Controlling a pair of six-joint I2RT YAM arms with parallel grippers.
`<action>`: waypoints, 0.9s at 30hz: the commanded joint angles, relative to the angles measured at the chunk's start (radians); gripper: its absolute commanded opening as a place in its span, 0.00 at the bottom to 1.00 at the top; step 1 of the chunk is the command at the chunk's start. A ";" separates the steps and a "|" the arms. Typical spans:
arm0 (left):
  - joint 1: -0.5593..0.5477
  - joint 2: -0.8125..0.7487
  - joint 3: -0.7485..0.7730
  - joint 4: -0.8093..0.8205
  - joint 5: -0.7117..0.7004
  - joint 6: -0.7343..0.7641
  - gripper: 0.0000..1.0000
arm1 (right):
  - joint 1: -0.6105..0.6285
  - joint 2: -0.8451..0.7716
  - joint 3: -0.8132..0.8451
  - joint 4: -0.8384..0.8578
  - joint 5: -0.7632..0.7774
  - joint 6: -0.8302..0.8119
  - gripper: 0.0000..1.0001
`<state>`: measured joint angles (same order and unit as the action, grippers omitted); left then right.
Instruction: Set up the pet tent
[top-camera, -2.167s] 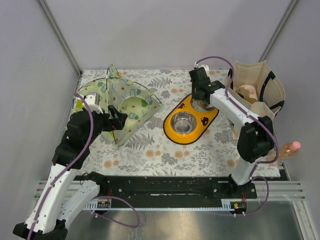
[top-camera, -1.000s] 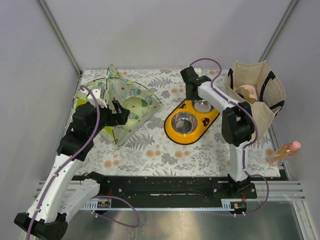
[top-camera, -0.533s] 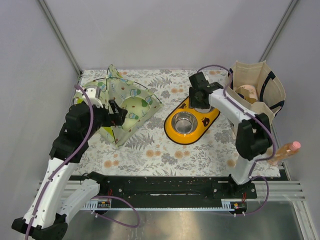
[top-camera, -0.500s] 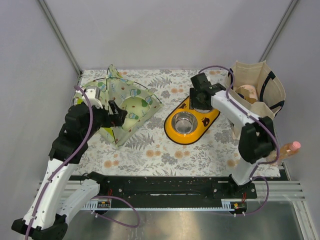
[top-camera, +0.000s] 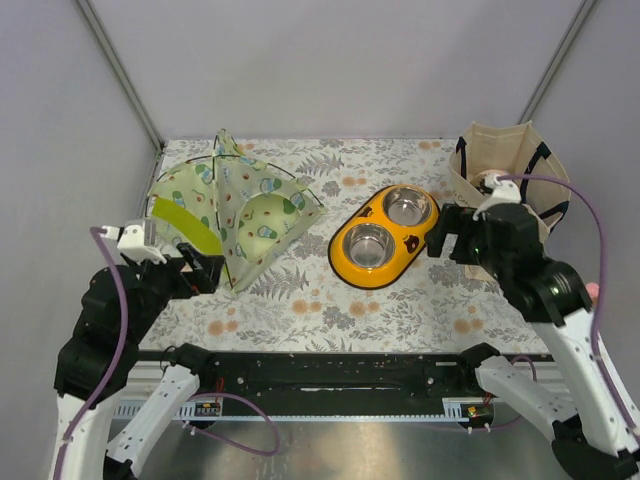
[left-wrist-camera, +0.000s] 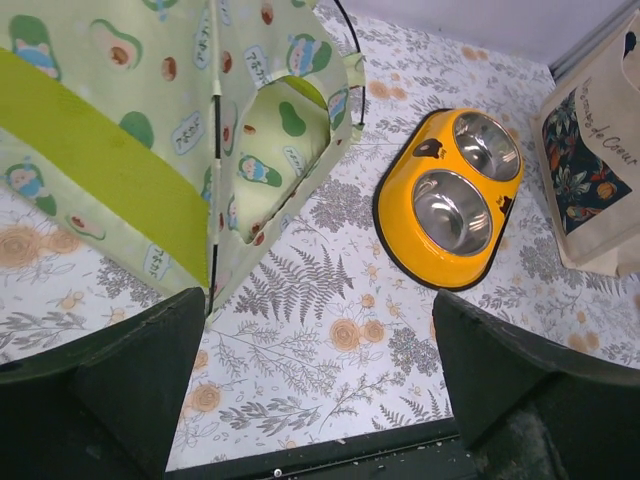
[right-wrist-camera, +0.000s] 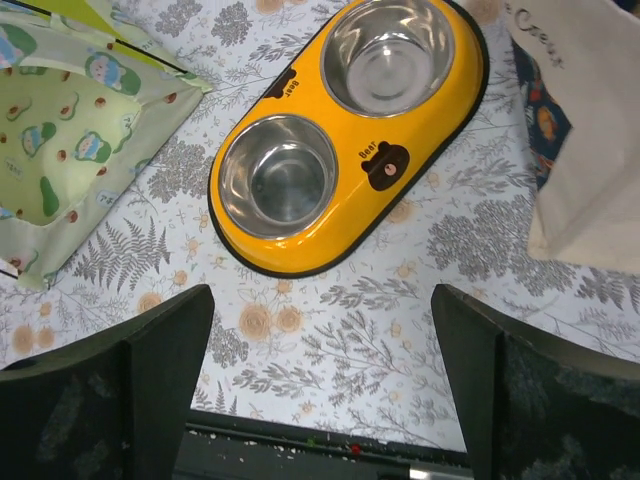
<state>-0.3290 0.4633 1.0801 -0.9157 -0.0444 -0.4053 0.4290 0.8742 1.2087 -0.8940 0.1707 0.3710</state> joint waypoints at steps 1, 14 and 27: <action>0.004 -0.052 0.076 -0.106 -0.092 -0.039 0.99 | -0.004 -0.159 0.014 -0.157 0.079 0.009 0.99; 0.004 -0.133 0.216 -0.331 -0.153 0.014 0.99 | -0.004 -0.489 0.086 -0.280 0.136 0.006 1.00; 0.004 -0.120 0.256 -0.350 -0.172 0.023 0.99 | -0.004 -0.526 0.072 -0.261 0.148 -0.003 0.99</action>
